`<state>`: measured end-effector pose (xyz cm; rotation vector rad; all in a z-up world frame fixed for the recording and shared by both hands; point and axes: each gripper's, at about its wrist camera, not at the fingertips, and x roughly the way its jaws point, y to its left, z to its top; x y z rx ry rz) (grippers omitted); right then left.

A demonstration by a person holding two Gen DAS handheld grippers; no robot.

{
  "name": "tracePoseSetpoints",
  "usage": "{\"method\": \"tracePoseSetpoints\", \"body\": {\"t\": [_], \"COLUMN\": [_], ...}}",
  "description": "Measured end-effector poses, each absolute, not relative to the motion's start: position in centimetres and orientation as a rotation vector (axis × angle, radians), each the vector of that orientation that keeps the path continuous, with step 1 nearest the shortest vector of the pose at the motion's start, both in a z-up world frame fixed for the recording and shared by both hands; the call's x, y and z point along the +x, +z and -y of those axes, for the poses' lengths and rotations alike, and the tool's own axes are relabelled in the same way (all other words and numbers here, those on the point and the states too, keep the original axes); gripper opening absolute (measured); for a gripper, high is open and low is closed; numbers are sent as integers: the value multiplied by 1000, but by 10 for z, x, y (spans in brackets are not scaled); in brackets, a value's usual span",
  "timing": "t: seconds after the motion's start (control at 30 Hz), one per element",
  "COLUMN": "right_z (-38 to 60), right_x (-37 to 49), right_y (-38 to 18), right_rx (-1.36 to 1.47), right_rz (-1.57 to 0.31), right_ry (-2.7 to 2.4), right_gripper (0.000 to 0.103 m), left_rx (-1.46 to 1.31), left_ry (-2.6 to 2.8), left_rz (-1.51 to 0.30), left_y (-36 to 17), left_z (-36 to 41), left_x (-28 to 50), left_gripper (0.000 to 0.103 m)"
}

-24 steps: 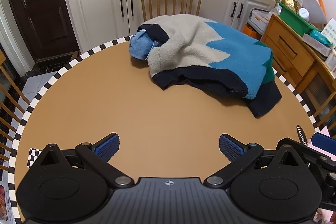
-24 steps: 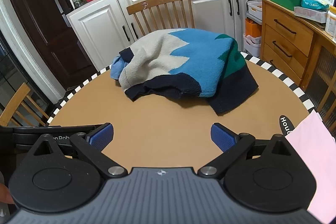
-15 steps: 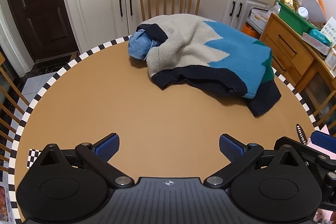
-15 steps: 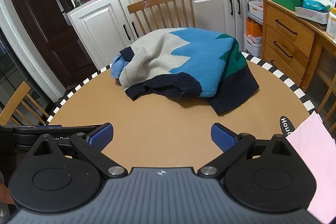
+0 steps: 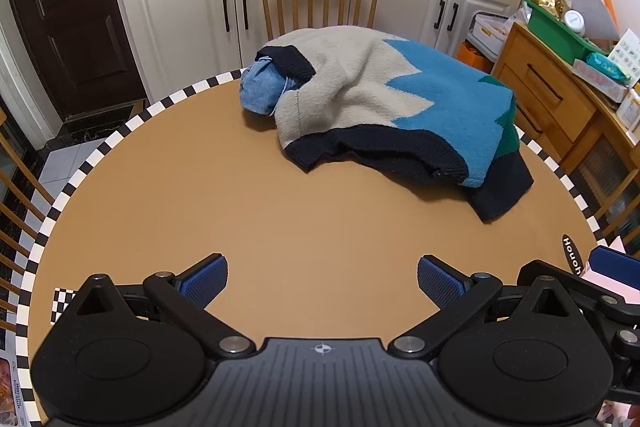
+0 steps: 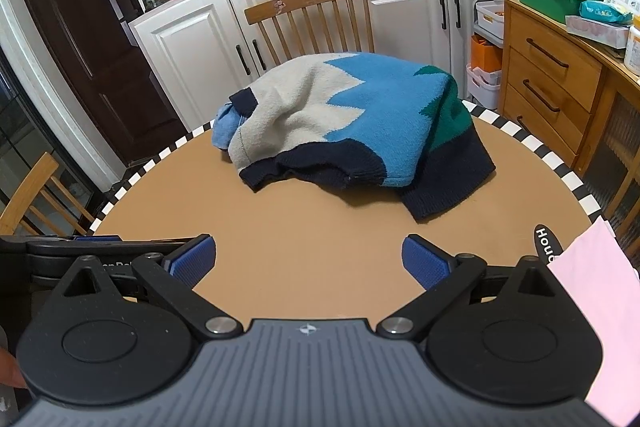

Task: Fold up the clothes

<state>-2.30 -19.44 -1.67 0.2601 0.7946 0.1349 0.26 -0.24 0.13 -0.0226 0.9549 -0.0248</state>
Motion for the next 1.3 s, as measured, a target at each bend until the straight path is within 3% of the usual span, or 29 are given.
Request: {"method": "tracePoseSetpoints", "body": {"t": [1.3], "right_z": [199], "right_x": [7], "right_y": [-35], "right_rx": [241], "right_rz": [-798], "right_ry": [103], "right_gripper": [100], "left_rx": [-40], "left_ry": [-29], "left_rz": [-1000], "left_y": [-19], "left_z": [0], "left_x": [38], "left_gripper": [103]}}
